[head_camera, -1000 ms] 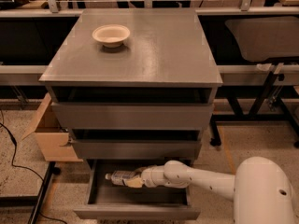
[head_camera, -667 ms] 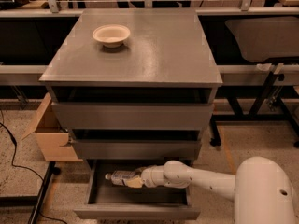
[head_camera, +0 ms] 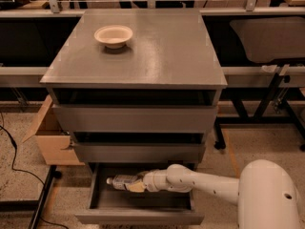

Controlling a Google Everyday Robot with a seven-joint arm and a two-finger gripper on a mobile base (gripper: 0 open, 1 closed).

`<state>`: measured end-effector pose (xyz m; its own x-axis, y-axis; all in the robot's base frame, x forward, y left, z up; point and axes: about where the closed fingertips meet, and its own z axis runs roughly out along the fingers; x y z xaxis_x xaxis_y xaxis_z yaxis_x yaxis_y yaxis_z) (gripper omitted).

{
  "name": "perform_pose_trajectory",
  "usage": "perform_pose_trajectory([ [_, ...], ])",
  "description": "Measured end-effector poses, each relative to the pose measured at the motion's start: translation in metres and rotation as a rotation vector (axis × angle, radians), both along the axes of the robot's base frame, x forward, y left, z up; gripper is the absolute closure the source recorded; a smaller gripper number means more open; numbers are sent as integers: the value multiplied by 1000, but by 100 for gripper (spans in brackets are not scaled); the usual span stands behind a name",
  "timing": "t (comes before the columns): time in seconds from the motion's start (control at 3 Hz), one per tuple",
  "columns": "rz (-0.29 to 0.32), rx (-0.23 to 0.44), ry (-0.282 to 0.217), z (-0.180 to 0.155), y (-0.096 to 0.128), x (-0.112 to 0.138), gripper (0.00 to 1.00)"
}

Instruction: Place blue plastic bottle into bottom drawer

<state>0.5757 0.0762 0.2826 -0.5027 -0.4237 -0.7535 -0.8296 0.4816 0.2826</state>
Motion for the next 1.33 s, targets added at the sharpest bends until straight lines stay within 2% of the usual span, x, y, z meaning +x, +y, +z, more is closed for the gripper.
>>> perform_pose_trajectory([
  [0.33,3,1,2,-1,2,-1,11],
  [0.67,5,2,3,-1,4,-2,0],
  [1.0,5,2,3,-1,4,-2,0],
  [1.33,2,23,2,-1,-11,-5,0],
])
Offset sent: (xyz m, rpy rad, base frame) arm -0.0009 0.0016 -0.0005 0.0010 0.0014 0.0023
